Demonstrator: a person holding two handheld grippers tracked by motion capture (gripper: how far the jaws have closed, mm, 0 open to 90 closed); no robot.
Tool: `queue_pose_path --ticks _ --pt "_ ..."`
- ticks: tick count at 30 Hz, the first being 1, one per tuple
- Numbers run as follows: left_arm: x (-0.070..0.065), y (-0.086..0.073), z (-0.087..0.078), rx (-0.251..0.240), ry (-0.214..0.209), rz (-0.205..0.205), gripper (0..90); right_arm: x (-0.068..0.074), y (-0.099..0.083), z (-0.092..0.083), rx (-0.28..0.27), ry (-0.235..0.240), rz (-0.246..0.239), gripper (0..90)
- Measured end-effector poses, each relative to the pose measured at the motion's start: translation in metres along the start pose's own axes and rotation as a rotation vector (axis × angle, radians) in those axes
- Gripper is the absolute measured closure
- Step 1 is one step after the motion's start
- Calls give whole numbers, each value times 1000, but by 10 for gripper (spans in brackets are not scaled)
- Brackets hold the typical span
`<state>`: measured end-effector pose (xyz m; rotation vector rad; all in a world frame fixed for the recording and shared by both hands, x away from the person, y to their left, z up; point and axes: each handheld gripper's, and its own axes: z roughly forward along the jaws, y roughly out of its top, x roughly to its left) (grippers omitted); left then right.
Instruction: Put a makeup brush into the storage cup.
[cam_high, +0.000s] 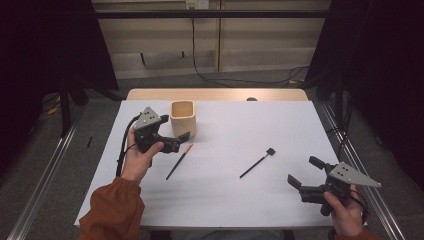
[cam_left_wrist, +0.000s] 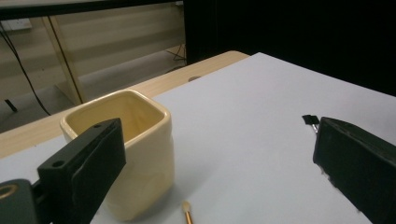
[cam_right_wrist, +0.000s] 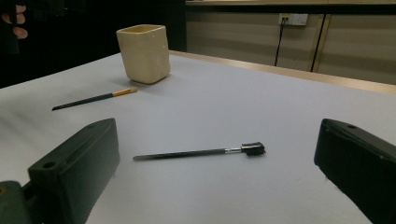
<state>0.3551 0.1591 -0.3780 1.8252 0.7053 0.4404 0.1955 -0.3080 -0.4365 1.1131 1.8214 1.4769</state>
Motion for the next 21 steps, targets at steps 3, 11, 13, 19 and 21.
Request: queue_pose_path --ticks 3,11,13,19,21 --pt "1 4 3 27 -7 12 24 0 0 0 -2 1 3 0" --pt "7 14 12 149 -22 -7 24 0 0 0 -1 2 1 0" --pt "7 15 13 173 -27 -13 25 0 0 0 3 -3 0 0" --pt "9 12 15 288 -74 -62 42 0 0 0 3 0 5 0" --pt "10 13 15 307 -62 -54 43 0 0 0 3 1 1 0"
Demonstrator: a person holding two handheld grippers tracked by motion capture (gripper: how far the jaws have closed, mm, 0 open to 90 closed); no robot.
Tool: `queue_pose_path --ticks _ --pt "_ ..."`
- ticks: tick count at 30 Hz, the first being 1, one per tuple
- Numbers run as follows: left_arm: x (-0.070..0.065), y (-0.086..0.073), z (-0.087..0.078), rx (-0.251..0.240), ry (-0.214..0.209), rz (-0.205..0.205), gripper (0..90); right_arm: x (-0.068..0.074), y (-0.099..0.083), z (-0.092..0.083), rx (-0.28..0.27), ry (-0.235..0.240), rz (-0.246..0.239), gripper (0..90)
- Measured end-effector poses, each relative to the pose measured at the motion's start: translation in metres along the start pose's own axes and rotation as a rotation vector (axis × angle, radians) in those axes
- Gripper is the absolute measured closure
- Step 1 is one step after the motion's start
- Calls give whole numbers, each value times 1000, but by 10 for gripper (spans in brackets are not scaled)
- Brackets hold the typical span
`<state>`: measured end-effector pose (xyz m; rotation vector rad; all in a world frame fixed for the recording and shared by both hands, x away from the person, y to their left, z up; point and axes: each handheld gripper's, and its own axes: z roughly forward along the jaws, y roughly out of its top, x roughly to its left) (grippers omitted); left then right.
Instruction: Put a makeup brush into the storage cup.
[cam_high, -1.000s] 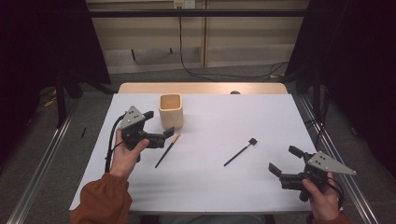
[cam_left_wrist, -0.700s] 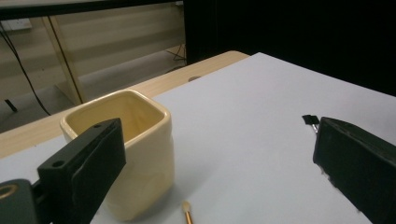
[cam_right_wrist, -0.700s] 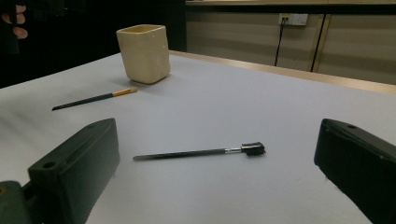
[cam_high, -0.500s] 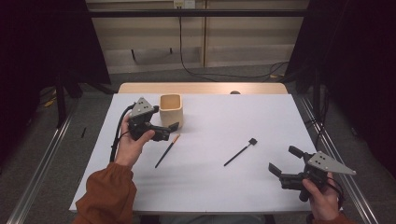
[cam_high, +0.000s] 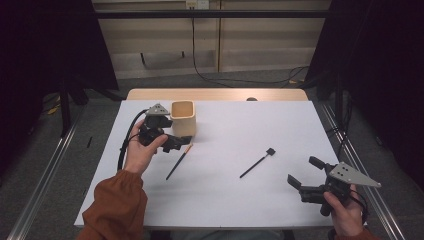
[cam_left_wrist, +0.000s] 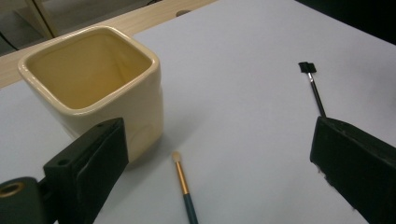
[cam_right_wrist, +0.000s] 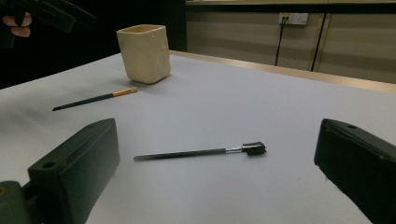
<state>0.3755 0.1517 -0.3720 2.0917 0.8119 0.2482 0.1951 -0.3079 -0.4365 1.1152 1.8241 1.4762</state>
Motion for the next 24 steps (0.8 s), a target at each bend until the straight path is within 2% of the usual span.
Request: queue_pose_path --ticks 3,5,9,11,12,14,16,19,21,24 --pt "0 4 1 60 38 39 40 0 0 0 1 -1 3 0" --pt "0 6 1 87 44 45 38 -1 0 0 2 0 3 0" --pt "0 8 3 149 38 26 38 0 0 0 1 -2 2 0" --pt "1 8 6 181 13 -29 43 0 0 1 1 0 3 0" --pt "3 9 7 195 9 -36 52 0 0 1 2 -1 3 0" --pt "2 10 9 223 17 -30 55 0 0 1 2 1 2 0" --pt "3 11 12 261 -11 -25 73 0 0 1 4 2 3 0" --pt "4 11 16 323 -14 -19 73 0 0 1 8 7 6 0" --pt "5 11 18 369 -35 -24 73 0 0 1 11 10 5 0" --pt "6 10 21 422 -24 -18 72 0 0 1 8 10 0 0"
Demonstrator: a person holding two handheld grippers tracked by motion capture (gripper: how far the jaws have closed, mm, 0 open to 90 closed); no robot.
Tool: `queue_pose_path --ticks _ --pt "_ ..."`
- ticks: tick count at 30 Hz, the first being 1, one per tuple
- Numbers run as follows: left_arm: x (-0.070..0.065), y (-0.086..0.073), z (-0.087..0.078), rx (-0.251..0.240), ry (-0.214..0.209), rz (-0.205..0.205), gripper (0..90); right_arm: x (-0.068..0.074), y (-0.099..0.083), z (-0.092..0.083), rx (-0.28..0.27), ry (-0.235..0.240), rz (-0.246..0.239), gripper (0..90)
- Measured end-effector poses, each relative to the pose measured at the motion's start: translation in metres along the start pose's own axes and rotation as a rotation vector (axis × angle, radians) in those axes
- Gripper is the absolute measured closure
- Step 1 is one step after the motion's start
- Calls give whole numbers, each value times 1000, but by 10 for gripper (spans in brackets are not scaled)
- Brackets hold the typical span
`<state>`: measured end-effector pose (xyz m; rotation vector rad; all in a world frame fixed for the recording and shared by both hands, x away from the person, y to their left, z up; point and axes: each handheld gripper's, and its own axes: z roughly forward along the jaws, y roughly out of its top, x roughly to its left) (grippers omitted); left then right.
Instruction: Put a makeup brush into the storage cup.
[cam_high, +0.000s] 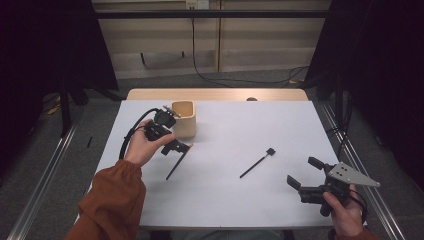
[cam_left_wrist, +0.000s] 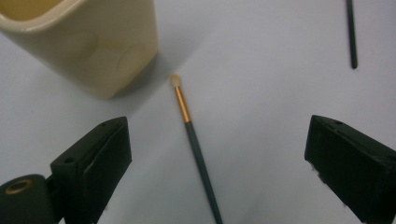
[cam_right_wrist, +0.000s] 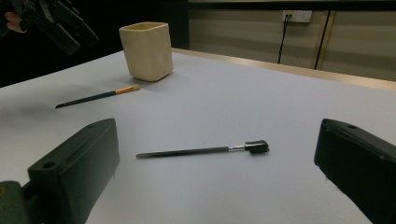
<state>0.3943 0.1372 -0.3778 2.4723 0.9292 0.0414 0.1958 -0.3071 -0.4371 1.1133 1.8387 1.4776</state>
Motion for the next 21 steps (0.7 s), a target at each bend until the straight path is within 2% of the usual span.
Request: queue_pose_path --ticks 2,3,6,7,8,16,19,21 --pt "1 0 4 39 -13 -6 63 0 0 0 1 0 3 0" --pt "1 0 6 72 -8 -6 63 0 0 0 1 0 3 0" --pt "1 0 12 118 -1 -15 65 0 0 0 2 1 4 0" --pt "1 1 14 134 16 -24 65 0 0 0 2 1 4 0" --pt "0 1 15 144 32 -28 70 0 0 0 2 2 3 0" --pt "-3 3 26 234 1 -39 78 -1 0 0 1 2 11 0" --pt "-2 3 31 258 -10 -44 143 0 0 0 2 4 8 0" --pt "-1 3 34 271 -11 -55 149 0 0 0 2 5 9 0"
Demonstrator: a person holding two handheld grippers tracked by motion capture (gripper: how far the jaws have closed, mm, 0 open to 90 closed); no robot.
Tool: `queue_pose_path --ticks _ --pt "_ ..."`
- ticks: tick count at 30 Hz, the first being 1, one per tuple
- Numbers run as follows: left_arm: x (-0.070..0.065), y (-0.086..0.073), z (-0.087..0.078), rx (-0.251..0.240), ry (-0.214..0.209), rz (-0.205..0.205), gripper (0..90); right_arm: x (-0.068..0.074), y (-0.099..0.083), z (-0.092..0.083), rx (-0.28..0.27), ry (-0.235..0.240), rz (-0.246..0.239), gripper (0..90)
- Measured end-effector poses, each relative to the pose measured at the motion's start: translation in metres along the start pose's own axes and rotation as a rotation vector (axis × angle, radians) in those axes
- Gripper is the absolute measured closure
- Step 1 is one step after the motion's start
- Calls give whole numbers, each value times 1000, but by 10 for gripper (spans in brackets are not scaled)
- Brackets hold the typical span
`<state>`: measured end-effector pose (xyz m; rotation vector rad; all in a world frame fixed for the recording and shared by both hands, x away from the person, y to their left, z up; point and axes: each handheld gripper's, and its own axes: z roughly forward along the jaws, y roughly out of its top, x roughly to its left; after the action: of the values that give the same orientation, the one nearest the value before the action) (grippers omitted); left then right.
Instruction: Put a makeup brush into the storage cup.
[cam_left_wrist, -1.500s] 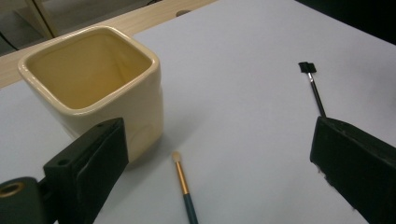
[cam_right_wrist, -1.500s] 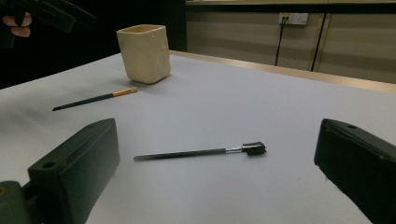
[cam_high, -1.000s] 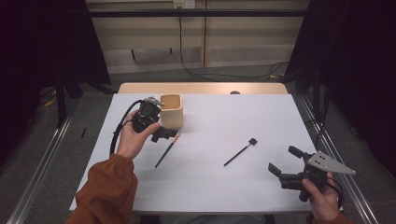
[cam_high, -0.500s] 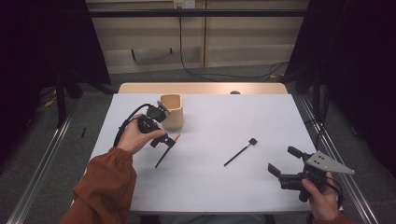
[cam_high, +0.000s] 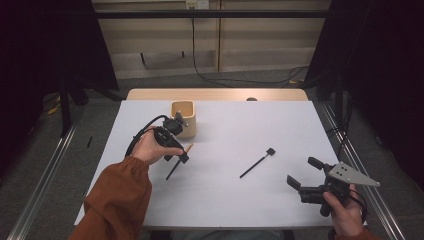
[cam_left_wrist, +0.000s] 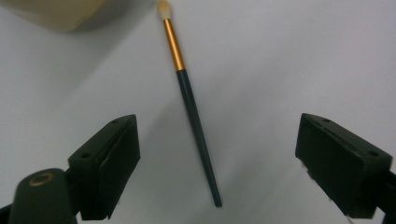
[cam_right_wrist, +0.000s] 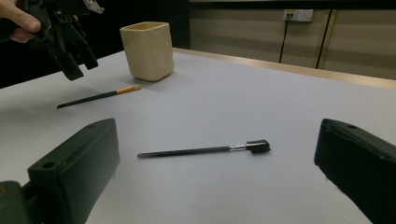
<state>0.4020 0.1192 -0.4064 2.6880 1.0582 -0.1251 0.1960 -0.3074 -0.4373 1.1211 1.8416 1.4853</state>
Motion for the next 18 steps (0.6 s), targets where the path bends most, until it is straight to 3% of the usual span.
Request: queue_pose_path --ticks 9,18 --pt "8 4 10 60 -2 -40 252 0 0 0 0 -2 -1 0" --pt "9 9 17 68 15 -62 364 -1 0 0 -2 2 10 0"
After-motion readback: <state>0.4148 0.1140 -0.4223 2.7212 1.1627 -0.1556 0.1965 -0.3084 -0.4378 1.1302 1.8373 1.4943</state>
